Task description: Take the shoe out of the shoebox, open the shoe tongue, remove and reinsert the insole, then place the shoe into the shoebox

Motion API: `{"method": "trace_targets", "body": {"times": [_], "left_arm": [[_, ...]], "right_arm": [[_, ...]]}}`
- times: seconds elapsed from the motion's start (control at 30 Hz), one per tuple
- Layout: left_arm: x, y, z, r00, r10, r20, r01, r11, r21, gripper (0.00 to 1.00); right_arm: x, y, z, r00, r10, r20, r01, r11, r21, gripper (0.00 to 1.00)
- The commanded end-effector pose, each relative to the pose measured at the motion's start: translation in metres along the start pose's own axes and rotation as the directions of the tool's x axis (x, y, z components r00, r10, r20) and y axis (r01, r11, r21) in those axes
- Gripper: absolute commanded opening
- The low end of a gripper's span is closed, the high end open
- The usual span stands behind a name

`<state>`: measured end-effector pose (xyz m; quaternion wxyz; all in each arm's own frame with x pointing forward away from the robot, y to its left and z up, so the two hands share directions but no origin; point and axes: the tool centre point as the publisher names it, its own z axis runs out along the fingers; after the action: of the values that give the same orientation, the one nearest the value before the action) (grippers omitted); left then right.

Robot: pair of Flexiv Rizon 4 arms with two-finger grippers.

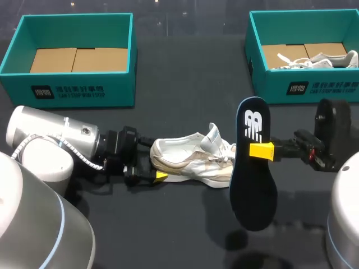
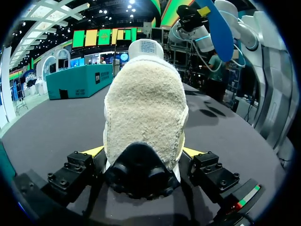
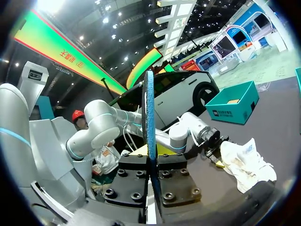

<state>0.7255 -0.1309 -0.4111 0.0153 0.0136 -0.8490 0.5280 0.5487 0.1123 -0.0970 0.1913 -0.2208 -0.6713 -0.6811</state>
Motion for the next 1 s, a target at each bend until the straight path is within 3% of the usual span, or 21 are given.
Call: {"method": "trace_targets", "body": {"times": [0.03, 0.27, 0.5, 0.93, 1.0], "left_arm": [[0.004, -0.005, -0.016, 1.0, -0.003, 0.005, 0.004, 0.998, -0.06, 1.0], [-0.002, -0.004, -0.033, 1.0, -0.008, -0.01, 0.005, 0.977, -0.212, 1.0], [-0.011, -0.006, -0.059, 0.997, 0.053, -0.05, -0.07, 0.88, -0.469, 1.0], [-0.011, -0.006, -0.059, 0.997, 0.053, -0.05, -0.07, 0.88, -0.469, 1.0], [-0.01, -0.017, -0.059, 0.998, 0.067, -0.016, -0.065, 0.851, -0.52, 1.0]], "right_arm": [[0.008, -0.002, -0.001, 0.874, 0.0, 0.485, 0.002, 1.0, -0.003, 0.0], [0.008, -0.002, -0.001, 0.874, 0.0, 0.485, 0.002, 1.0, -0.003, 0.0], [0.008, -0.002, -0.001, 0.874, 0.0, 0.485, 0.002, 1.0, -0.003, 0.0], [0.008, -0.002, -0.001, 0.874, 0.0, 0.485, 0.002, 1.0, -0.003, 0.0], [0.008, -0.002, -0.001, 0.874, 0.0, 0.485, 0.002, 1.0, -0.003, 0.0]]}}
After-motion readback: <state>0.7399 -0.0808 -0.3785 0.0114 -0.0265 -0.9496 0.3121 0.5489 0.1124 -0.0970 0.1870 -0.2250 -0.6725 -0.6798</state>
